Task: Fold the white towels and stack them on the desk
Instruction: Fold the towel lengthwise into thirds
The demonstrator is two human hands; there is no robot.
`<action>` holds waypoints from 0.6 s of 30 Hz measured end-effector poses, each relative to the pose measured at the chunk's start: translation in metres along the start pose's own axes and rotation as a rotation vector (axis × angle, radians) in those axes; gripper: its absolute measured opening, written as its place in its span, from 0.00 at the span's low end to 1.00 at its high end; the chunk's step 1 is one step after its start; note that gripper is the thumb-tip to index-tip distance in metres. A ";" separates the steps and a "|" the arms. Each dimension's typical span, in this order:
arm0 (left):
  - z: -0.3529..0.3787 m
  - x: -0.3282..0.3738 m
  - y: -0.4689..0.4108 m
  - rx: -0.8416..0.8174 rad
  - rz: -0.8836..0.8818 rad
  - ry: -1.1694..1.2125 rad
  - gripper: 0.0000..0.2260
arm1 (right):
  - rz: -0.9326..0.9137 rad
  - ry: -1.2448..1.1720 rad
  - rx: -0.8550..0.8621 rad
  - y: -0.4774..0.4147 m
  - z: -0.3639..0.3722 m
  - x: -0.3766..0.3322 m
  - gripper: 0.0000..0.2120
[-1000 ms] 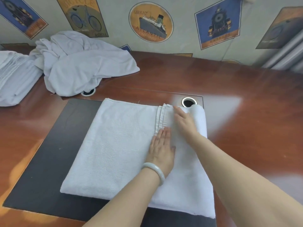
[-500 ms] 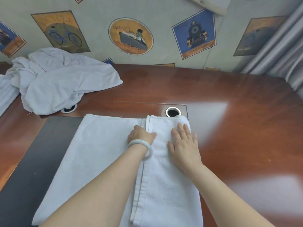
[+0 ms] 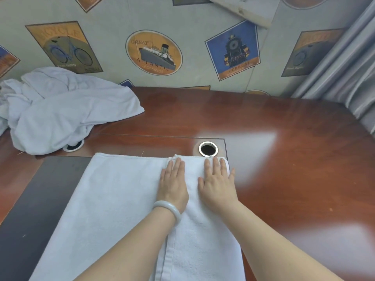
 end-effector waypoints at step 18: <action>0.001 -0.010 0.010 0.113 0.079 0.067 0.28 | 0.126 -0.151 0.127 0.009 -0.002 0.022 0.40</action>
Point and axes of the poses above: each hand's wrist, its own y-axis away from the middle knuckle, its own z-axis out of the palm, x = y × z, the point moved 10 cm from there along -y, towards the middle knuckle, and after that the axes turned 10 degrees about x, right-handed, at the moved point
